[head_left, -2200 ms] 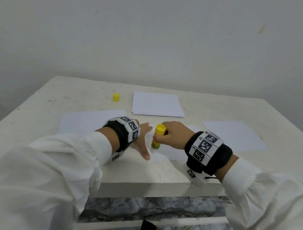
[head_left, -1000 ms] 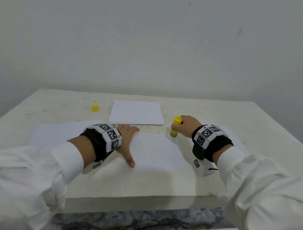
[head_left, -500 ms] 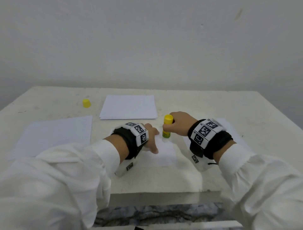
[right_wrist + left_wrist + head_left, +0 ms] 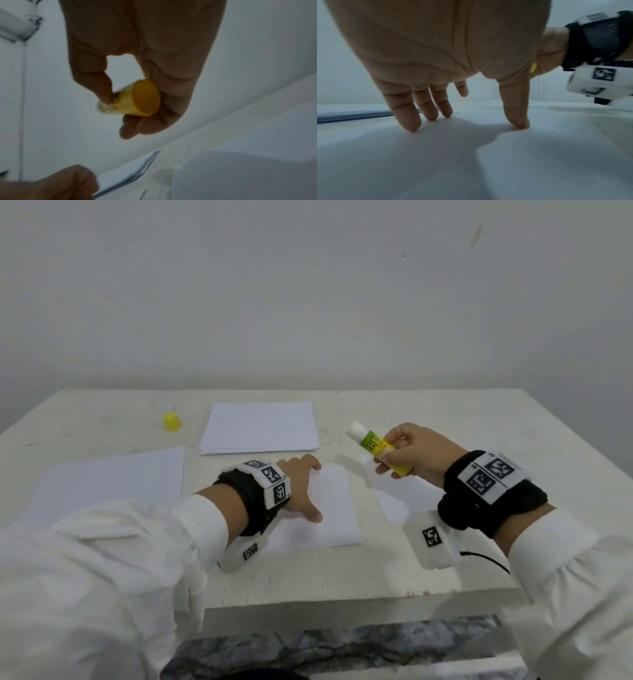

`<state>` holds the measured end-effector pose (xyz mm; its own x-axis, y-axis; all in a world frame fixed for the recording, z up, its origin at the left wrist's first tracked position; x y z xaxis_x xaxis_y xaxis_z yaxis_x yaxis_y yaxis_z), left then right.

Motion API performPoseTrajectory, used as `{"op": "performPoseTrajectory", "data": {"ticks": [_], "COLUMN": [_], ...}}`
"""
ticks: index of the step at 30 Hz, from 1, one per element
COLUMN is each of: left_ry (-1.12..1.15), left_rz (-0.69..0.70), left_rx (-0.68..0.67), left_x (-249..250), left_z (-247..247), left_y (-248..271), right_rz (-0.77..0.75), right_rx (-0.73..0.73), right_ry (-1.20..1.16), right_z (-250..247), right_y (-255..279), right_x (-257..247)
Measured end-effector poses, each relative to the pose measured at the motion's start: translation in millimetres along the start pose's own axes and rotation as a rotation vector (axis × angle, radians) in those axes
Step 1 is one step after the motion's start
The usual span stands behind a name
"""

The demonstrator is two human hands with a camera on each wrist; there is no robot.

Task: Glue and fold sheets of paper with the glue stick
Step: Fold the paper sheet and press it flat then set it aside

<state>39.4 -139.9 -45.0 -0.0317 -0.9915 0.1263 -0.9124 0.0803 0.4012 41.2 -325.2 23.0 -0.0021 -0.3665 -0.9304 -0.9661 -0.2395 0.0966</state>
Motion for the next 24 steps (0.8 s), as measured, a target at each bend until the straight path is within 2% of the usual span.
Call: {"op": "performPoseTrajectory", "data": {"ticks": [2, 4, 6, 10, 13, 17, 20, 24], "left_ry": [0.033, -0.011, -0.064, -0.082, -0.121, -0.099, -0.092, -0.021], "left_rz": [0.007, 0.023, 0.043, 0.073, 0.095, 0.099, 0.096, 0.118], "left_rx": [0.011, 0.009, -0.005, -0.007, 0.006, 0.024, -0.017, 0.026], "left_x": [0.0, 0.5, 0.8, -0.6, -2.2, -4.7, -6.0, -9.4], "left_z": [-0.6, 1.0, 3.4, 2.7, -0.6, -2.9, 0.7, -8.7], "left_y": [2.5, 4.2, 5.9, 6.8, 8.7, 12.7, 14.9, 21.2], "right_rz": [0.016, 0.049, 0.071, 0.079, 0.139, 0.206, 0.220, 0.366], "right_rx": [0.117, 0.197, 0.240, 0.265, 0.247, 0.211, 0.219, 0.161], "right_ry": [-0.175, -0.231, -0.118, 0.271, 0.426, 0.531, 0.536, 0.654], "right_z": [-12.0, -17.0, -18.9, -13.8, -5.8, 1.2, 2.3, 1.1], "right_y": [-16.5, -32.8, -46.4, -61.9, -69.9, -73.9, -71.4, -53.9], "right_x": [6.8, 17.7, 26.8, 23.3, 21.9, 23.2, 22.1, 25.2]}}
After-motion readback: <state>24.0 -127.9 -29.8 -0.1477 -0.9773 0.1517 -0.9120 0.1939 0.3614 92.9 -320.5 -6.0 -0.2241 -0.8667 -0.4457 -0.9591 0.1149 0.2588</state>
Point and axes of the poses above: each hand's wrist, its own y-axis away from the middle knuckle, its own z-axis out of the palm, x = y × z, the point moved 9 cm from there along -y, towards the middle knuckle, and after that the axes turned 7 degrees about -z, right-handed, at the moved point
